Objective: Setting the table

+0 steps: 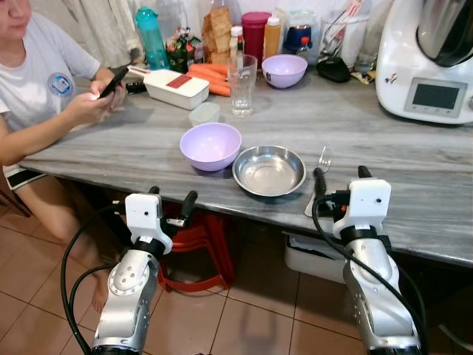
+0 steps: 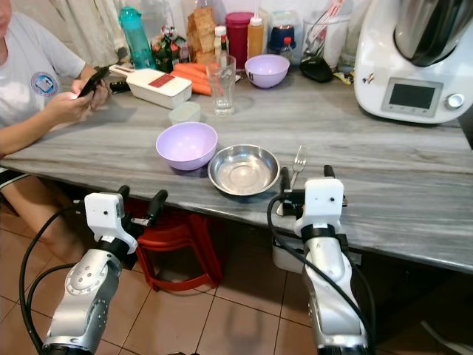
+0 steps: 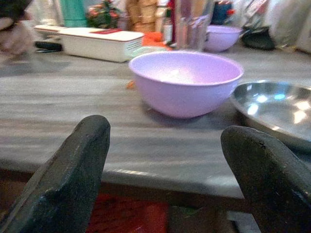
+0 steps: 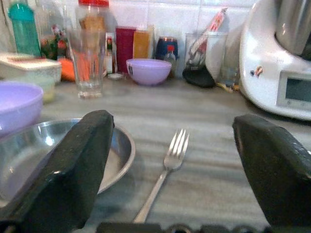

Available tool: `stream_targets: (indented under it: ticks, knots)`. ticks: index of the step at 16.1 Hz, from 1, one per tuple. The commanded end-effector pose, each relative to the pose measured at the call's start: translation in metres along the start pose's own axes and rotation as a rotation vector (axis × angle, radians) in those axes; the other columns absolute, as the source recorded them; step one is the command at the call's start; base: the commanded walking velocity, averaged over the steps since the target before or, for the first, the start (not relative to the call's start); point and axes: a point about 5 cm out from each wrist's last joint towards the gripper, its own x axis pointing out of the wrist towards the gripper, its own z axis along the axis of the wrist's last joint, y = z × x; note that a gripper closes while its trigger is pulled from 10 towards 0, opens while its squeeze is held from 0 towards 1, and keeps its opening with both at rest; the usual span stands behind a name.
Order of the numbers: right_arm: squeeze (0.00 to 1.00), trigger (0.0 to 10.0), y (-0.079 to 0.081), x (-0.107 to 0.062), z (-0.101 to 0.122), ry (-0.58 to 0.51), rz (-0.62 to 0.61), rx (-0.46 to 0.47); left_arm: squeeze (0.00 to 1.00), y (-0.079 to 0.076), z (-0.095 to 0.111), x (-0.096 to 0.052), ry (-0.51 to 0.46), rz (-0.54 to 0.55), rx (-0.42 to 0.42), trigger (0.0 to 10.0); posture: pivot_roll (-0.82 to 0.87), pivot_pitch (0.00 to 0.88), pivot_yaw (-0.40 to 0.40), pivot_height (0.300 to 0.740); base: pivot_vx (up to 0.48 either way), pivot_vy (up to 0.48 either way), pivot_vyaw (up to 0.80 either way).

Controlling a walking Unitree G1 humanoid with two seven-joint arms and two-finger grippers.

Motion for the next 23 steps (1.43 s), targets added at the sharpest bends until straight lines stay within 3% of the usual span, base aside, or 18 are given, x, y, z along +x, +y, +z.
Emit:
stream_targets:
  ticks: [1,2,3,7,10,12,16,23]
  knots:
    - [0.89,10.0,-0.001,-0.004,0.009,-0.019,-0.001,0.000,0.00,0.004,-0.005,-0.002,0.021,0.018,0.026,10.0,-0.12,0.000,0.093,0.740,0.000,0.000,0.00]
    - [0.73,10.0,-0.003,-0.009,0.009,-0.012,-0.006,-0.001,0.00,0.003,-0.005,-0.003,0.021,0.019,0.028,10.0,-0.12,0.000,0.096,0.740,0.000,0.000,0.00]
    - [0.00,10.0,-0.007,-0.026,0.003,0.019,-0.005,-0.004,0.00,0.003,-0.007,-0.004,0.028,0.036,0.035,10.0,-0.13,0.000,0.113,0.740,0.000,0.000,0.00]
    - [0.00,10.0,-0.018,-0.068,-0.011,0.121,-0.039,-0.015,0.00,0.023,-0.017,-0.027,0.073,0.091,0.096,10.0,-0.14,0.000,0.131,0.740,0.000,0.000,0.00]
    - [0.00,10.0,-0.025,-0.080,-0.015,0.164,-0.040,-0.025,0.00,0.034,-0.031,-0.054,0.131,0.123,0.131,10.0,-0.13,0.000,0.118,0.740,0.000,0.000,0.00]
    - [0.00,10.0,-0.023,-0.074,-0.015,0.164,-0.016,-0.023,0.00,0.032,-0.033,-0.056,0.135,0.126,0.127,10.0,-0.12,0.000,0.091,0.740,0.000,0.000,0.00]
    - [0.00,10.0,-0.020,-0.058,-0.011,0.148,0.047,-0.014,0.00,0.022,-0.027,-0.044,0.101,0.139,0.102,10.0,-0.12,0.000,0.073,0.740,0.000,0.000,-0.36]
    - [0.00,10.0,-0.019,-0.050,-0.017,0.199,-0.032,0.056,0.00,0.021,-0.023,-0.035,0.089,0.135,0.100,10.0,-0.12,0.000,0.089,0.740,-0.072,0.000,0.00]
